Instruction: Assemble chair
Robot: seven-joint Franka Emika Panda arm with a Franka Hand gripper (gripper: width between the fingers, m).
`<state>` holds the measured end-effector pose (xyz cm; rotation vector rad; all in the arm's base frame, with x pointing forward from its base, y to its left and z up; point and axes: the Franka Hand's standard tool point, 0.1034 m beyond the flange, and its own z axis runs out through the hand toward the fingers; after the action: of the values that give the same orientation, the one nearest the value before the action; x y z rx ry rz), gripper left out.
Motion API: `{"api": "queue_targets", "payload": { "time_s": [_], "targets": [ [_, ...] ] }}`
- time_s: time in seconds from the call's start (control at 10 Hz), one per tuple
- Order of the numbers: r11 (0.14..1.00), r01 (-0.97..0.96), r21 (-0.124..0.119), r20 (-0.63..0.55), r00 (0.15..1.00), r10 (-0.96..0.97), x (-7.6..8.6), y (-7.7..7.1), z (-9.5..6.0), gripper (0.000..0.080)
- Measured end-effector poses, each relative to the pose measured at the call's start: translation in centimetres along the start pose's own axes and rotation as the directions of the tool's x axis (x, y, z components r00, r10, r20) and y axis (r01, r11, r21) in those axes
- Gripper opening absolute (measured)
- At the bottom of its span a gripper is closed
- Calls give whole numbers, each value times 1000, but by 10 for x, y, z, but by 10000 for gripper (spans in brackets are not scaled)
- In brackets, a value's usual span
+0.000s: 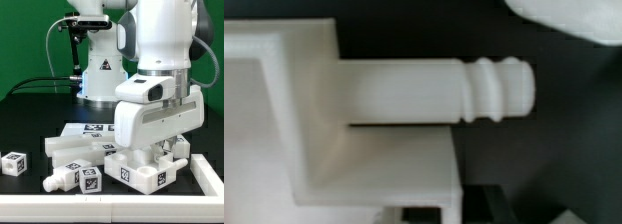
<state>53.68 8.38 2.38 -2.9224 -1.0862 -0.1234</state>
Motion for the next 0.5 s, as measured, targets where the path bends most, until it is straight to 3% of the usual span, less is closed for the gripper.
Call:
{"api": "queue_targets", "payload": {
  "time_s": [0.2, 0.5],
  "targets": [
    [978, 210, -11, -3, 978, -210, 7, -4, -8, 24],
    [979, 205, -13, -8, 979, -205, 5, -3, -6, 24]
  ]
}}
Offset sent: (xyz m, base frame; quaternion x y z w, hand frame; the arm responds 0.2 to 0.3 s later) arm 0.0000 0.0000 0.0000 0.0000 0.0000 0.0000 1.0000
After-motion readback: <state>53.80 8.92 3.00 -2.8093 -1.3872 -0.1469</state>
